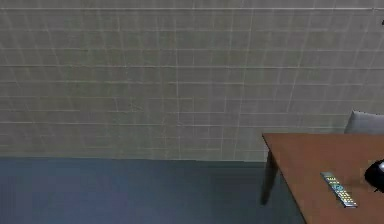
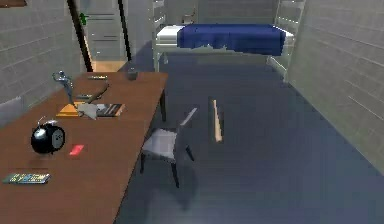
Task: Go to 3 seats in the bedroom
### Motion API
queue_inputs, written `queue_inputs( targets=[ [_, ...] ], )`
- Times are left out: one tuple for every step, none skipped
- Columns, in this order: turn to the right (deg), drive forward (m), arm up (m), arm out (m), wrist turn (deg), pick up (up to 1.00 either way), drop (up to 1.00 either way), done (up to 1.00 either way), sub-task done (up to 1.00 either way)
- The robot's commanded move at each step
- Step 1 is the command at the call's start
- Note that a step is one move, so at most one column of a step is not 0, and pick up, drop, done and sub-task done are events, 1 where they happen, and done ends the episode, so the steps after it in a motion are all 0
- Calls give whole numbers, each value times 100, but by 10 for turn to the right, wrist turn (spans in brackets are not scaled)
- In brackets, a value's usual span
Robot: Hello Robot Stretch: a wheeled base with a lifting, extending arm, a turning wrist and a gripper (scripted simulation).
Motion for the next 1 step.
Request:
queue_inputs(
  targets=[
    [0,100,0,0,0,0,0,0,0]
  ],
)
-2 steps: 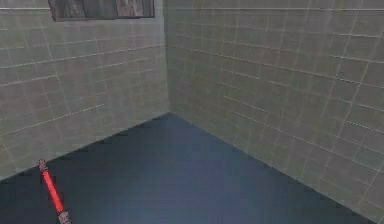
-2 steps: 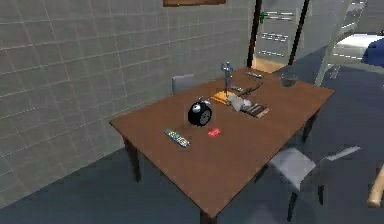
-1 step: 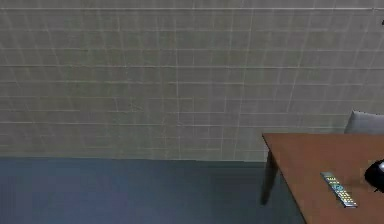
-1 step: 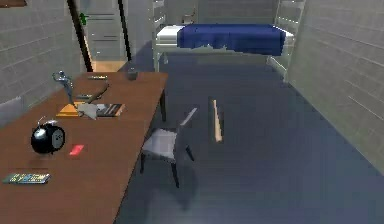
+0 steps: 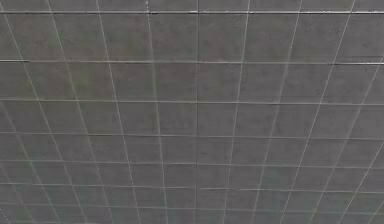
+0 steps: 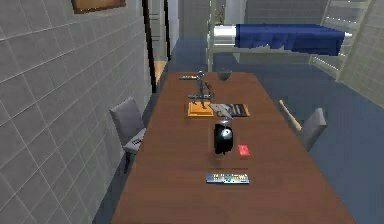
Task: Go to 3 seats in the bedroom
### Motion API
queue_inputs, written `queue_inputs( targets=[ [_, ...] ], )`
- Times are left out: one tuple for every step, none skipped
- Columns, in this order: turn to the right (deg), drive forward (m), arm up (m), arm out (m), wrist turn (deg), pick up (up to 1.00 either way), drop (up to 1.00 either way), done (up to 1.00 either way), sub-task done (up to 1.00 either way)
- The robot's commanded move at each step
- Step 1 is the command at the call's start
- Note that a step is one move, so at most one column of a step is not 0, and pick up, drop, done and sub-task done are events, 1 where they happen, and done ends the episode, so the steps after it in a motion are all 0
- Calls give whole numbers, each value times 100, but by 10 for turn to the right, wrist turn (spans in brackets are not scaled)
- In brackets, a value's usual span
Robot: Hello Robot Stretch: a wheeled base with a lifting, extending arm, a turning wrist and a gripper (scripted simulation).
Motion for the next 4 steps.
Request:
queue_inputs(
  targets=[
    [30,0,0,0,0,0,0,0,0],
    [0,20,0,0,0,0,0,0,0],
    [450,0,0,0,0,0,0,0,0],
    [360,0,0,0,0,0,0,0,0]
  ],
)
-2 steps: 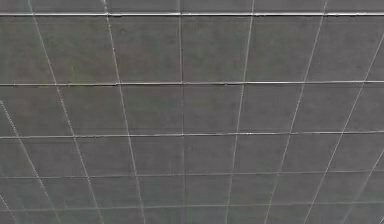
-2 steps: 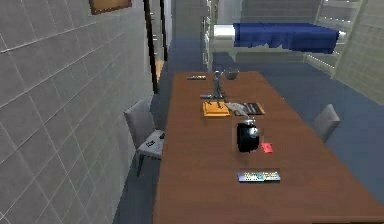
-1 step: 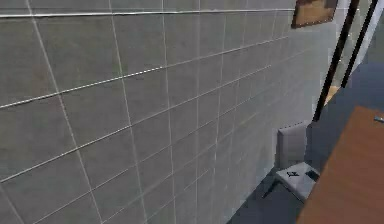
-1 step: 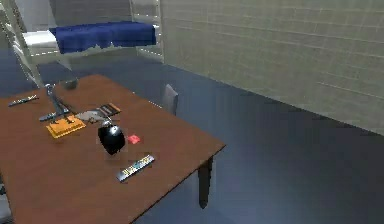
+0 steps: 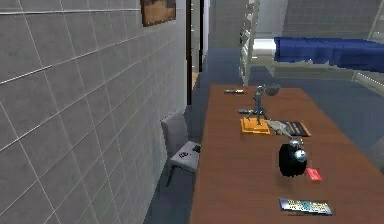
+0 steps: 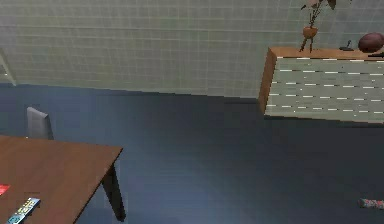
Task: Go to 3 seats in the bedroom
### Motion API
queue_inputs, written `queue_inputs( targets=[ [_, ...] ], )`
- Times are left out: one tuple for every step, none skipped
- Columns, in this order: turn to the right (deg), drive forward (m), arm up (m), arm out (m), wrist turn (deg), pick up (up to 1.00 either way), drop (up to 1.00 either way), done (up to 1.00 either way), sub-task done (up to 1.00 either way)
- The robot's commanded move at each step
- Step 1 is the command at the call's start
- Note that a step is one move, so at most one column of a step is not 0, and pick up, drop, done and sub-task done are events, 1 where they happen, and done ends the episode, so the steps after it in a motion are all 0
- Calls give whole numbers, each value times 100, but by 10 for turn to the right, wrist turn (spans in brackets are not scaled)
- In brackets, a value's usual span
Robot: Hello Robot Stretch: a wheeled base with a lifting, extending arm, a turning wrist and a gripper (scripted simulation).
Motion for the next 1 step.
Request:
queue_inputs(
  targets=[
    [0,0,0,0,0,0,0,100,0]
  ],
)
